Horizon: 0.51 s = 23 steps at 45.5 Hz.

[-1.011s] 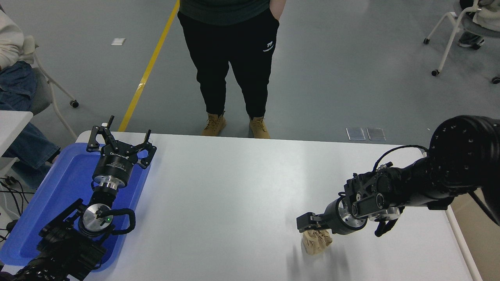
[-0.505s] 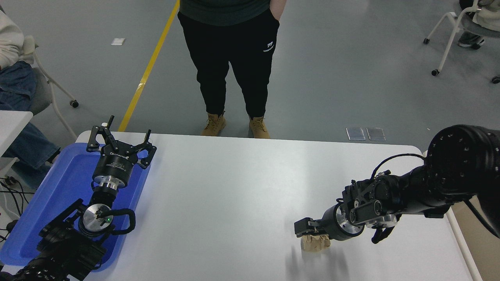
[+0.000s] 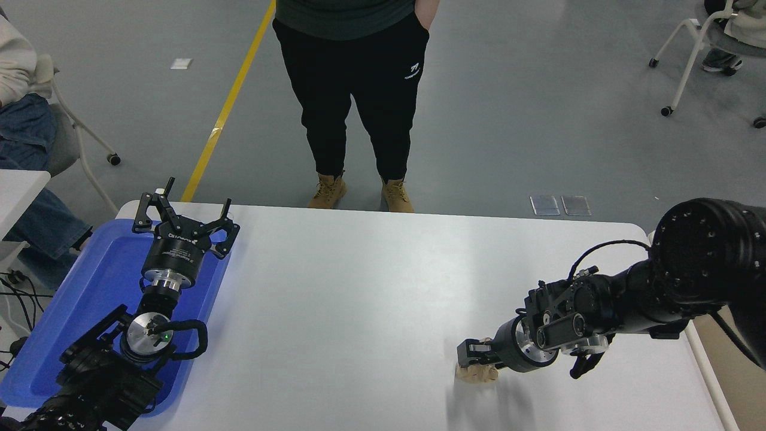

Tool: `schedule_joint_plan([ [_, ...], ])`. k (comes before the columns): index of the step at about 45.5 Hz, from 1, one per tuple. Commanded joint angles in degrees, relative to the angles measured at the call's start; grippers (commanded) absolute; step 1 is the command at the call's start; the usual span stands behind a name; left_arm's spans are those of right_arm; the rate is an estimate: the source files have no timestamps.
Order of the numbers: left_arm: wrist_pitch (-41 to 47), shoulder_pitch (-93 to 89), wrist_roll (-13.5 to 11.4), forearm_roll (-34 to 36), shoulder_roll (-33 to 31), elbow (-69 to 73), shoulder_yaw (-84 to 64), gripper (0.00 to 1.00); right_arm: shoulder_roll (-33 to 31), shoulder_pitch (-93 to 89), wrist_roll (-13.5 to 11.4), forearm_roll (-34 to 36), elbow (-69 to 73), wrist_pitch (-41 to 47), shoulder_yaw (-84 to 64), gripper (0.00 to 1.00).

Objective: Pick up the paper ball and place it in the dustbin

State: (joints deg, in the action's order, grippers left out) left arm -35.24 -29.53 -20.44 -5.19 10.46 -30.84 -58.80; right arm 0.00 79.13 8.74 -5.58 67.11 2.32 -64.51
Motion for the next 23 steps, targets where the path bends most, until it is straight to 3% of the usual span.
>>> schedule_joint_plan([
  [1,0.0,0.0,0.05,0.0,0.0,-0.01,0.0,1.0,0.0,-0.03,0.05,-0.84,-0.05,-1.61,0.0,0.16],
  [3,0.0,0.0,0.05,0.0,0.0,-0.01,0.0,1.0,0.0,0.06,0.14,-0.84,-0.05,-1.96,0.0,0.09],
  [6,0.0,0.0,-0.04,0.0,0.0,-0.01,0.0,1.0,0.0,0.41,0.14,-0.84,0.12,-1.96,0.0,0.06],
  [23,0.0,0.0,0.05,0.0,0.0,-0.01,0.0,1.0,0.0,7.08,0.75,-0.75,4.86,-0.91,-1.05,0.05],
])
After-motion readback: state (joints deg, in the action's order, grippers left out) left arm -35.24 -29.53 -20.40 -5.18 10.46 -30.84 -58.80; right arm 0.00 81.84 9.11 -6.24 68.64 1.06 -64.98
